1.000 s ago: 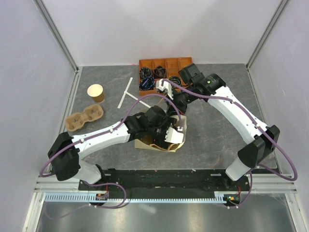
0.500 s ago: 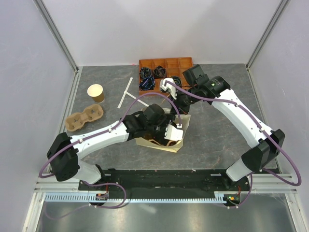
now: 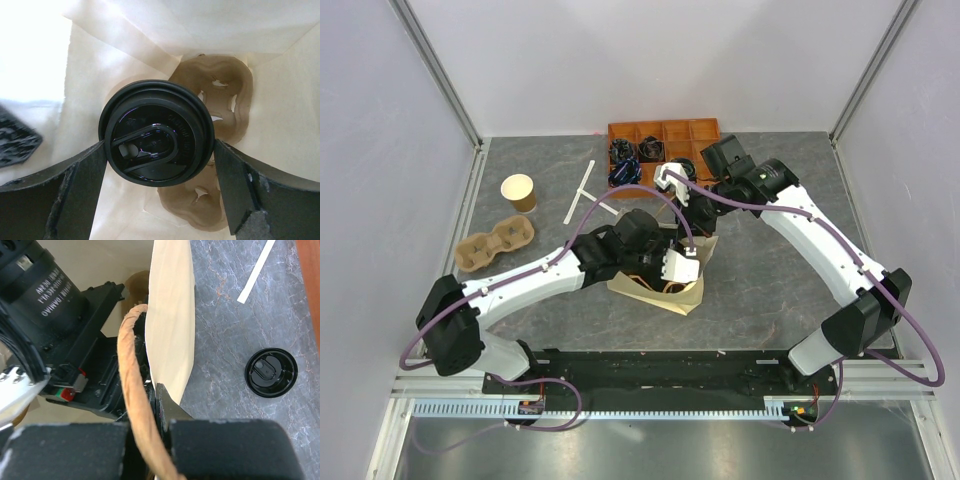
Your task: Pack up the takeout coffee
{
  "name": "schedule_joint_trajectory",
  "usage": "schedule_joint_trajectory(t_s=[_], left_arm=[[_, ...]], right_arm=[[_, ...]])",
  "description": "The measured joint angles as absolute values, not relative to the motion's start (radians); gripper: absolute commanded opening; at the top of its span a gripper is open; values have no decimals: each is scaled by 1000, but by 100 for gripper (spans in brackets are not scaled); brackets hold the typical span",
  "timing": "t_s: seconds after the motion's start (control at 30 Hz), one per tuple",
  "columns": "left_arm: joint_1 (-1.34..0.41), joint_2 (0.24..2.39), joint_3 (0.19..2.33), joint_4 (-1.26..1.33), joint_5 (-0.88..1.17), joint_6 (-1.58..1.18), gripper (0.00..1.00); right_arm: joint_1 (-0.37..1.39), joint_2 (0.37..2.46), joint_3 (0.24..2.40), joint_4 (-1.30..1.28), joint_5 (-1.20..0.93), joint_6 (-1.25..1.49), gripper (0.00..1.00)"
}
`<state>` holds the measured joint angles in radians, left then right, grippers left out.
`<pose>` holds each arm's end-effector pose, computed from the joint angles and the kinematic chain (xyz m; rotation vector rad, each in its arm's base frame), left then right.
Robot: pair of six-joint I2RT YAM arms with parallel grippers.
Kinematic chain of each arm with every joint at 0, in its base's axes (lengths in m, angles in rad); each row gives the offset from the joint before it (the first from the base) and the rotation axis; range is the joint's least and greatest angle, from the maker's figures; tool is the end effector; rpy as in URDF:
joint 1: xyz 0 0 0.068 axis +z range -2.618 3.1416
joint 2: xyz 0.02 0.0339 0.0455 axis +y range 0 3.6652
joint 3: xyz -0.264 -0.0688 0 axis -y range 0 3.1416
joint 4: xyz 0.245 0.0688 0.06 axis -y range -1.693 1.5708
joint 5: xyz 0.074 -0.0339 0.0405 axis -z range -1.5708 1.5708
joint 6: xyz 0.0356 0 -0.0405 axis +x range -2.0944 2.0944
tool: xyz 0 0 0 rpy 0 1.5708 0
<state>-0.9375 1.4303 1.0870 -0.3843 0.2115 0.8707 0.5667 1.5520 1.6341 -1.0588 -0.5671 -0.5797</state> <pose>0.1805 -0.2585 0.2766 1.8684 1.3314 -0.2774 0.2534 0.1839 0.3711 -1.5173 1.9463 0.7114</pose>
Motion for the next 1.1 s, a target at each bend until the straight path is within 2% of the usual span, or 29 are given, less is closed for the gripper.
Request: schedule_joint_trajectory(t_s=[0.07, 0.23, 0.37, 0.6, 0.87, 1.0, 1.1], left_arm=[[-937, 1422, 1087, -382, 212, 870, 98], [-938, 1377, 1087, -376, 215, 870, 100], [-938, 1364, 1087, -370, 221, 870, 91], [-938, 1365, 1087, -372, 242, 870, 91], [-931, 1369, 1085, -403, 294, 883, 74], [-931, 1395, 1085, -421, 299, 885, 75], [-931, 1403, 1085, -423, 299, 885, 79]], right_arm=[[567, 1551, 1631, -1058, -567, -583, 0], [567, 1544, 1625, -1058, -562, -599, 0], [567, 1544, 1625, -1058, -559, -603, 0], [567, 1544, 1625, -1060, -559, -607, 0], [567, 1544, 1625, -1063, -562, -611, 0], [567, 1544, 1625, -1064, -563, -617, 0], [567, 1544, 1625, -1069, -566, -622, 0]])
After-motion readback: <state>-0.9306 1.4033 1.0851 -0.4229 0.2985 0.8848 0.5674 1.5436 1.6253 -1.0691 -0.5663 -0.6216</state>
